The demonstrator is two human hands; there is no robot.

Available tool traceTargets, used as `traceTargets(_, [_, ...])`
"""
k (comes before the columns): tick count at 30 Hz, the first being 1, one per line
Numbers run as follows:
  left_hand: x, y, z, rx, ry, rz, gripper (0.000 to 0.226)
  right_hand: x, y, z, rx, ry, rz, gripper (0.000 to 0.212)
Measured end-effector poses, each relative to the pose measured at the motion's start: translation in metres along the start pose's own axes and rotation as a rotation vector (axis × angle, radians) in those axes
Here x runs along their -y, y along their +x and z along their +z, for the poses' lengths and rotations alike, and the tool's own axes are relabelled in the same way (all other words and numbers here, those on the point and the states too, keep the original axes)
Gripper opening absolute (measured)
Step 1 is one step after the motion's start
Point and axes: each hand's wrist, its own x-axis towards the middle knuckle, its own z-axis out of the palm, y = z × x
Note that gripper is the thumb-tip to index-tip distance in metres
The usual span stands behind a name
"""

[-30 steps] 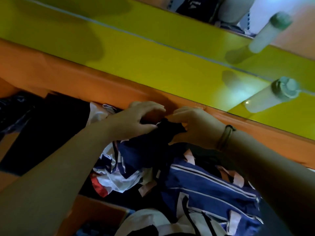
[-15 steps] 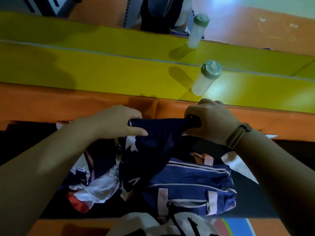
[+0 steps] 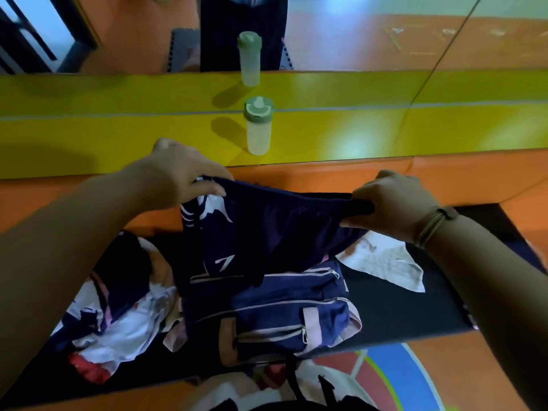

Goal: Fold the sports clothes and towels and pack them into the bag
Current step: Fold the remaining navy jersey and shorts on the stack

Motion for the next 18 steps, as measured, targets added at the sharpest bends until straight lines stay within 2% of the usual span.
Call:
traceTargets(6, [-0.055,0.039,-0.005,-0.098,0.156,0.071,0.022,-0.054,-0.045,-0.011,0.025,-0.131,0.128,0.038])
traceTargets(10, [-0.080,0.064,-0.012,-0.234,0.250,0.132,0.013,-0.086,-0.071,-0.015,0.054,-0.190,0.186,0.038])
traceTargets(15, [-0.112,0.095,-0.023,-0.307,0.276,0.240,0.018,-0.125,-0.096,-0.018,0.059,-0.259,0.281,0.037])
traceTargets(18, [-0.134,0.112,-0.028,-0.232,0.191,0.162,0.028,-0.141,-0.109,-0.019,0.039,-0.280,0.329,0.038])
